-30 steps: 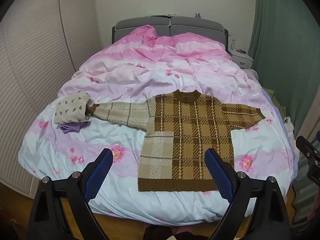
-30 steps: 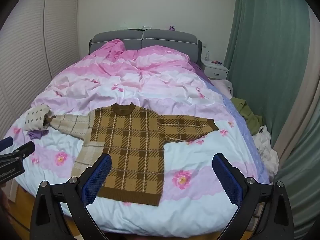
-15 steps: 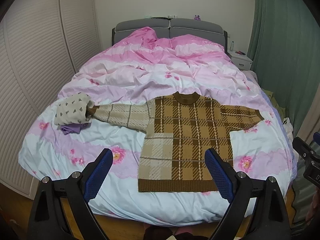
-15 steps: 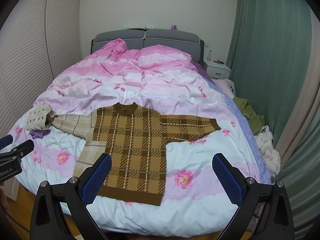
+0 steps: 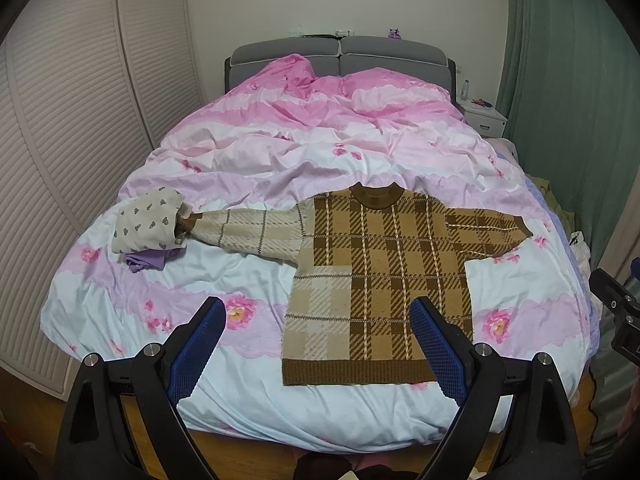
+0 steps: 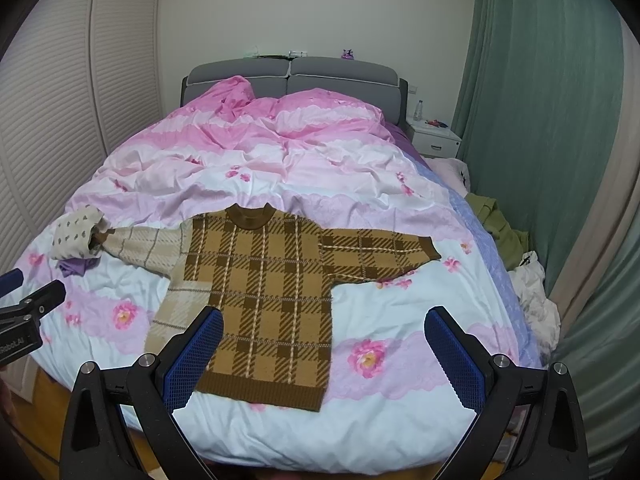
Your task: Fold small clothes
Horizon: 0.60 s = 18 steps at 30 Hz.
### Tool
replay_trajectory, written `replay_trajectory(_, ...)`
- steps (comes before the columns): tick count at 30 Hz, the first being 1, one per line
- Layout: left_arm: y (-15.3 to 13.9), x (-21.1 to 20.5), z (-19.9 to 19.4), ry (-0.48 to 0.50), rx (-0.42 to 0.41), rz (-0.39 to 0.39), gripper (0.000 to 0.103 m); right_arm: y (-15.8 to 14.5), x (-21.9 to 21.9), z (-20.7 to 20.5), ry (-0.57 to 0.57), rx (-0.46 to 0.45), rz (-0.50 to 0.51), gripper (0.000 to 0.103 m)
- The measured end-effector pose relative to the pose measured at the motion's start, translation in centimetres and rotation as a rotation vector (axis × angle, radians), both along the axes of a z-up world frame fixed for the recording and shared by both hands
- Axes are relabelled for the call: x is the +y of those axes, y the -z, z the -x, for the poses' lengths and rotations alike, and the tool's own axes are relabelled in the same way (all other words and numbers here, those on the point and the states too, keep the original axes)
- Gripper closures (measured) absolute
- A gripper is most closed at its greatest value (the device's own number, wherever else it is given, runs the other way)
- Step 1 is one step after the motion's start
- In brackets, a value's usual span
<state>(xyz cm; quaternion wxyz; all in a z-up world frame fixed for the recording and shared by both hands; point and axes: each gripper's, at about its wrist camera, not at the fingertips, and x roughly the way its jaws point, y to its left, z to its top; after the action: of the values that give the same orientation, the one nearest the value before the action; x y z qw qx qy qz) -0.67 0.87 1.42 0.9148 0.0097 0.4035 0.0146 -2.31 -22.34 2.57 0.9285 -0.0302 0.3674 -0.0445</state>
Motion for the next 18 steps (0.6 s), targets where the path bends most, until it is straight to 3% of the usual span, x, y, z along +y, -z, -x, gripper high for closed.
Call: replay_trajectory(18,0.01,0.29,-0.21,0.004,-0.012,0.001,0.005,-0.03,0.17,-0.15,0.001,0.001,0.002,0.001)
